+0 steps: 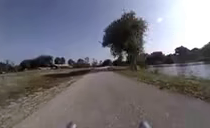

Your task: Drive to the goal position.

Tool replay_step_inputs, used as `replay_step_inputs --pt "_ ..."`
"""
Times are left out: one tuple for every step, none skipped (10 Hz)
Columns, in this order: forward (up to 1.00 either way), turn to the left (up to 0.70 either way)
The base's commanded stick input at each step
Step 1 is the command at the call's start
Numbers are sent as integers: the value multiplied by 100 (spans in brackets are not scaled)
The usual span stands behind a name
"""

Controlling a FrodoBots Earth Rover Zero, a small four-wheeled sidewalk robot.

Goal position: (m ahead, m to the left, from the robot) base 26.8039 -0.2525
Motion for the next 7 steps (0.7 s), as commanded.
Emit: replay_step_inputs --pt "99 40" --pt "99 40" --pt "99 19" --pt "99 3" --pt "99 2" --pt "99 2" --pt "99 2"
